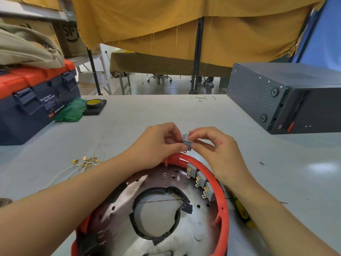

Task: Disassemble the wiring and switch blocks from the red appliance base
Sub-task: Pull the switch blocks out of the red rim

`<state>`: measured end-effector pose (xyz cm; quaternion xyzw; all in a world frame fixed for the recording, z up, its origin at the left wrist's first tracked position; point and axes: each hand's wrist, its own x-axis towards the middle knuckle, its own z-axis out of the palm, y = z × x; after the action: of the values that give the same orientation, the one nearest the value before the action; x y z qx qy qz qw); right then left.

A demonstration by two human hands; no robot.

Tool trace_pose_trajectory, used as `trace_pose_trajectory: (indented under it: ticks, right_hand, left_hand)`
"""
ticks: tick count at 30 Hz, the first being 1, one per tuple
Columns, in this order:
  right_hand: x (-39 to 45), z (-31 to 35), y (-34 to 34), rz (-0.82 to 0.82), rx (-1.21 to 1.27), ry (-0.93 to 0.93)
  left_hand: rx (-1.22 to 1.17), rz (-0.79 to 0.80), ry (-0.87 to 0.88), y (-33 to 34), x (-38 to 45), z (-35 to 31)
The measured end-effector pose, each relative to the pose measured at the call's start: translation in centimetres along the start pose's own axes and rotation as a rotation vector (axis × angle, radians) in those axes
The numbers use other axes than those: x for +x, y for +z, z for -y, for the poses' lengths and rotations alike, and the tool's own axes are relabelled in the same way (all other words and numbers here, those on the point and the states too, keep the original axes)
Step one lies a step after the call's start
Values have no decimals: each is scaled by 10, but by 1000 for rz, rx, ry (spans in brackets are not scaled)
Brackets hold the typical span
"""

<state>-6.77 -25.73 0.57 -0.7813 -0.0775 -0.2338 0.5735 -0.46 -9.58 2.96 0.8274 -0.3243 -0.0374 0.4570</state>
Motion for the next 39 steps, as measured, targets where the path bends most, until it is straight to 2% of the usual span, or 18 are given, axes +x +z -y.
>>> trace_pose_trajectory:
  ticks: [6, 9, 14, 23, 34, 36, 39]
  right_hand:
    - [-2, -1, 0, 42, -61, 45]
    - [-2, 1, 0, 164, -83, 111]
    - [-3, 2, -1, 295, -113, 219]
    - [-3, 4, -1, 316, -120, 256]
    - [-3, 5, 0, 255, -133, 268]
    - [-3, 5, 1, 237, -133, 271]
    - [-2, 5, 1, 213, -146, 273]
  left_hand:
    - [-25, -25, 16, -14, 3, 8]
    - [140, -59, 23, -37, 3, 20]
    - [425, -23, -127, -83, -5, 57]
    - [726, 112, -235, -100, -8, 103]
    - [770, 87, -318, -97, -11, 108]
    - [778, 85, -295, -96, -12, 101]
    - [713, 34, -168, -89, -12, 79]
